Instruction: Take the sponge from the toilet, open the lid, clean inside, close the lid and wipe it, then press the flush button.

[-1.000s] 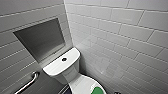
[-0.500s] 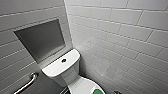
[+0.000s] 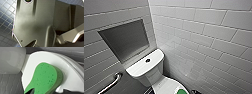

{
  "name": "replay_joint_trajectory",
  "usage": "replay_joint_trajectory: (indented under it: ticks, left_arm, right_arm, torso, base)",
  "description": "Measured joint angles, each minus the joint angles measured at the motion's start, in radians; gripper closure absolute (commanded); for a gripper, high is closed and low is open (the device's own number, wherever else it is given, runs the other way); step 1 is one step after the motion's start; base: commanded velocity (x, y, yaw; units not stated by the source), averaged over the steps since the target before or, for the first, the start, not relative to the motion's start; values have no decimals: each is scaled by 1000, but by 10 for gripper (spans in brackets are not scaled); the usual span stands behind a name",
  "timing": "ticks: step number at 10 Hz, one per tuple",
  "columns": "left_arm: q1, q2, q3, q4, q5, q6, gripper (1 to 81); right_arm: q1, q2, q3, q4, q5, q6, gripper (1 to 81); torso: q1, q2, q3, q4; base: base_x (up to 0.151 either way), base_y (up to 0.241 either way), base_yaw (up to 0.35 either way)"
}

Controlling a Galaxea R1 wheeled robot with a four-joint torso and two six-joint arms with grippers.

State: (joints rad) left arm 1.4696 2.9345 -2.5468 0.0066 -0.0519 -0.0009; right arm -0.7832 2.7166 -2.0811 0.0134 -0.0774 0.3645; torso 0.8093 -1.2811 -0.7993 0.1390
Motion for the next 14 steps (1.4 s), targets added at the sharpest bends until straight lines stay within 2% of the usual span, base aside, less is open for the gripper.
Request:
replay_joint_trajectory:
  ticks: [3, 4, 7, 11, 14]
  left_arm:
    - [0, 3, 0, 0, 0, 0, 10]
    - [0, 5, 0, 0, 0, 0, 10]
    - [0, 5, 0, 0, 0, 0, 10]
    - [-1, 5, 0, 0, 0, 0, 10]
    - [-10, 8, 0, 0, -4, 0, 10]
  right_arm:
    - [-7, 80, -103, 1, -11, 4, 10]
    - [-7, 103, -122, 8, -12, 23, 10]
    - [-2, 121, -203, 27, -18, 129, 10]
    - [25, 129, -216, 35, 9, 142, 10]
    - [38, 138, -213, 33, 3, 140, 10]
  torso:
    - [0, 0, 0, 0]
    - [0, 0, 0, 0]
    - [0, 0, -3, -1]
    - [1, 0, -90, -8]
    - [1, 0, -100, -9]
  base:
    - [0, 0, 0]
    - [0, 0, 0]
    - [0, 0, 0]
    - [0, 0, 0]
    - [0, 0, 0]
